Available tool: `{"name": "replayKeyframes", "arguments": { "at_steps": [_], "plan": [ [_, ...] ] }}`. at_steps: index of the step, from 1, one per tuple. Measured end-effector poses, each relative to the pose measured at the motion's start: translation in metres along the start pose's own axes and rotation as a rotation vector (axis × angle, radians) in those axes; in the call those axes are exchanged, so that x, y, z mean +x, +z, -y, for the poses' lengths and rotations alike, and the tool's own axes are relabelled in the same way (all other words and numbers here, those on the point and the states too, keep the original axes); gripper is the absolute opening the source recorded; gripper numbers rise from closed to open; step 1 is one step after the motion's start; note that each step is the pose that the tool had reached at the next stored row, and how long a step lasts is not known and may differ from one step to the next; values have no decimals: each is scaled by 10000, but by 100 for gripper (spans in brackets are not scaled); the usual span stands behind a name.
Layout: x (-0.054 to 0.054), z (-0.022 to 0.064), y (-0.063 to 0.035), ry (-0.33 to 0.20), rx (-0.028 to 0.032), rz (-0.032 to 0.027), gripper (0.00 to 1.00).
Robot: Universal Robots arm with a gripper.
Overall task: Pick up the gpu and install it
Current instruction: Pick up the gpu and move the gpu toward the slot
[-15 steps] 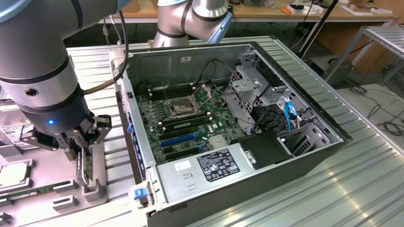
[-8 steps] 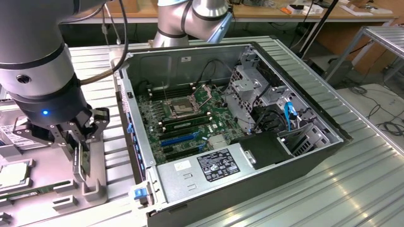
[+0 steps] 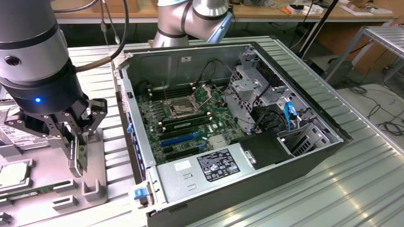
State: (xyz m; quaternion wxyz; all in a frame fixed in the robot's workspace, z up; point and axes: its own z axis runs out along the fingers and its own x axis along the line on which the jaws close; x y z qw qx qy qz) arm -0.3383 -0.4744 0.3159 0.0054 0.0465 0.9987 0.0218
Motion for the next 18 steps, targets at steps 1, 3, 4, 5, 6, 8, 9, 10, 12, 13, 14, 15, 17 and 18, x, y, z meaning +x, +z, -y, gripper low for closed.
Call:
{"name": "replayKeyframes", "arguments": {
  "at_steps": [1,3,4,5,6,8,9,10,12,13,14,15,17,18],
  "plan": [
    [0,-1,-20,0,0,-2,27],
    [0,-3,-65,1,1,-9,27],
    [-1,-4,-88,0,1,-11,27],
    [-1,-4,-103,0,1,-13,27],
    [-1,-6,-144,1,1,-18,27],
    [-1,-9,-195,2,3,-25,27],
    [-2,-10,-215,2,3,-28,27],
    [-2,-10,-239,1,3,-32,27],
    [-2,-13,-284,2,4,-40,27],
    [-3,-14,-308,2,4,-45,27],
    [-3,-14,-325,2,5,-47,27],
    [-3,-16,-360,2,5,-52,27],
    [-3,-17,-396,3,4,-56,27],
    [-3,-18,-405,3,5,-57,27]
  ]
}}
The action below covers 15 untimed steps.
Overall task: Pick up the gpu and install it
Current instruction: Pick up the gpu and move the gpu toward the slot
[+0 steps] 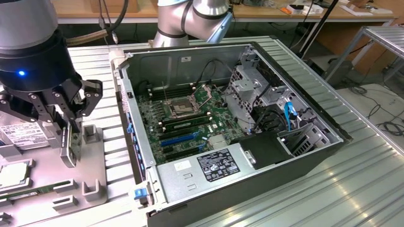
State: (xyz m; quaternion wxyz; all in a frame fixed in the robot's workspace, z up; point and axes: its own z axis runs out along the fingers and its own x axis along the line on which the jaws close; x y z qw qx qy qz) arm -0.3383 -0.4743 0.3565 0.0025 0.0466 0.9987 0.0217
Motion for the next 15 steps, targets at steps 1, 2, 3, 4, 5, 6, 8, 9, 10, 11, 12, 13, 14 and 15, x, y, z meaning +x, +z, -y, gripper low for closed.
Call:
{"name": "replayKeyframes", "arguments": {
  "at_steps": [1,2,3,4,5,6,8,9,10,11,12,13,14,15],
  "plan": [
    [0,-1,-16,0,1,-2,27],
    [0,-1,-27,0,0,-3,27],
    [0,-2,-39,0,1,-5,27],
    [0,-2,-54,0,1,-6,27],
    [0,-2,-61,-1,1,-7,27],
    [0,-3,-76,-1,1,-8,27],
    [-1,-4,-107,0,1,-12,27],
    [0,-5,-117,0,0,-12,27],
    [0,-5,-117,0,0,-11,27],
    [-1,-5,-118,0,1,-13,27],
    [-1,-5,-119,0,2,-13,27],
    [-1,-5,-119,0,2,-13,27],
    [0,-5,-119,0,2,-13,27],
    [0,-5,-119,0,1,-13,27]
  ]
}}
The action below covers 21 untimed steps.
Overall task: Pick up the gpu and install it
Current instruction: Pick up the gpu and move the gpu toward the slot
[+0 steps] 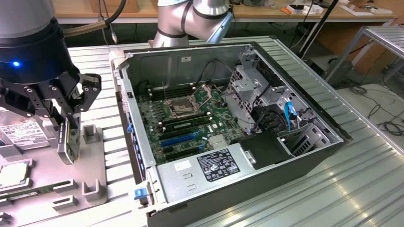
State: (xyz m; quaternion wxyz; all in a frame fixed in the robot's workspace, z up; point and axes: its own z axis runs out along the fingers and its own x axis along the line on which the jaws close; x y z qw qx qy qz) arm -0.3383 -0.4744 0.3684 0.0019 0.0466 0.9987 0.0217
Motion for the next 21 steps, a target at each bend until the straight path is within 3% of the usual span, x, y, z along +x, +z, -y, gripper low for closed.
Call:
{"name": "replayKeyframes", "arguments": {
  "at_steps": [8,15,21],
  "plan": [
    [0,-2,-45,0,1,-1,27],
    [0,-9,-199,0,1,-2,27],
    [-1,-17,-387,0,0,-3,27]
  ]
}}
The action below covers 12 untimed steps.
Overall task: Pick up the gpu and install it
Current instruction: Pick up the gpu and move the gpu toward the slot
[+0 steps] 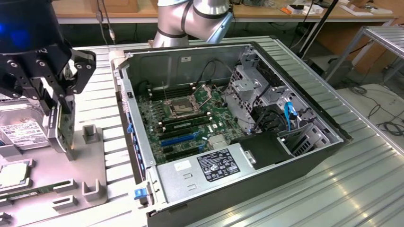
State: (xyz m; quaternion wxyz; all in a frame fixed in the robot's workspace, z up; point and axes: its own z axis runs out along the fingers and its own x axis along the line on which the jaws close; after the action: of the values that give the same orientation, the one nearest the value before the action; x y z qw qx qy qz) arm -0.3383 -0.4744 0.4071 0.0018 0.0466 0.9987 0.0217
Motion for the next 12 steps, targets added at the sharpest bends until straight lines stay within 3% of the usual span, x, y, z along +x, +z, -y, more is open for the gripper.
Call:
{"name": "replayKeyframes", "arguments": {
  "at_steps": [5,12],
  "plan": [
    [0,-7,-172,0,0,0,27],
    [0,-13,-291,0,1,-1,27]
  ]
}}
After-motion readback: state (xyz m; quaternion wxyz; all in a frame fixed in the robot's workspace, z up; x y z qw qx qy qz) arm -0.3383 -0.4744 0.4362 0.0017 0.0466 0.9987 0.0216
